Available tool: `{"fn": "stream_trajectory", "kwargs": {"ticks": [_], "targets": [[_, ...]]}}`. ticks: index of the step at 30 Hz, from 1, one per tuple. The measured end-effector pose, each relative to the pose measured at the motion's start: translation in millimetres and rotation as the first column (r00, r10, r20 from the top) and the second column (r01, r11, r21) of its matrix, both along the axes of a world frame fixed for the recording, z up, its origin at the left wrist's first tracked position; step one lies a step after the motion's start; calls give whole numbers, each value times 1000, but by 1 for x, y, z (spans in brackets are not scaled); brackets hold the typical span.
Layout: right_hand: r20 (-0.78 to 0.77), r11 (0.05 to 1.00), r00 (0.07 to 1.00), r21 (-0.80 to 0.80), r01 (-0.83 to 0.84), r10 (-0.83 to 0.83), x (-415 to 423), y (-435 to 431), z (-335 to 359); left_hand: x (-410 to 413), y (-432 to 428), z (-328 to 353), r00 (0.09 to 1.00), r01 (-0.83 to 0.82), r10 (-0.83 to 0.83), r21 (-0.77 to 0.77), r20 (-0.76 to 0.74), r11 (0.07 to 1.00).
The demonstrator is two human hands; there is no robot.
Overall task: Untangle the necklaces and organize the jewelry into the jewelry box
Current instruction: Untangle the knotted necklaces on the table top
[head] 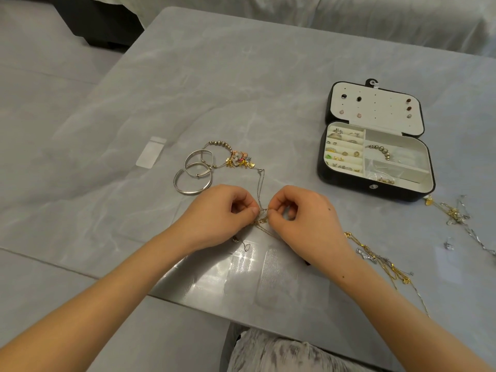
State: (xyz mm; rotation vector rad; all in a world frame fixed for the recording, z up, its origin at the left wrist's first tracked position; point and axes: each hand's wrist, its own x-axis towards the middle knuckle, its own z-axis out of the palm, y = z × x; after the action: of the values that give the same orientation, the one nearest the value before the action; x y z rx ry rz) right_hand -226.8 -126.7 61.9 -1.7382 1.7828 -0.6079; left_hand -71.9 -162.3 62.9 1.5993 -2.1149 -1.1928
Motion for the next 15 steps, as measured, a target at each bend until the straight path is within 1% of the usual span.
{"fn": "stream_trajectory", "kwargs": {"ticks": [3,6,9,15], "targets": [[21,1000,1000,5,0,0,-1,0,0,-2,-2,0,999,-41,41,25,5,999],[4,1000,1000,27,-11,11,-1,1,-1,-2,-3,-1,991,-119,123,80,-53,990],[-45,998,998,51,-39,42,-2,2,0,-4,-4,-2,978,-170,182,119,-100,978],[-90,997,995,62,-43,48,-3,1,1,-4,-5,-4,979,-167,179,117,-99,979]]}}
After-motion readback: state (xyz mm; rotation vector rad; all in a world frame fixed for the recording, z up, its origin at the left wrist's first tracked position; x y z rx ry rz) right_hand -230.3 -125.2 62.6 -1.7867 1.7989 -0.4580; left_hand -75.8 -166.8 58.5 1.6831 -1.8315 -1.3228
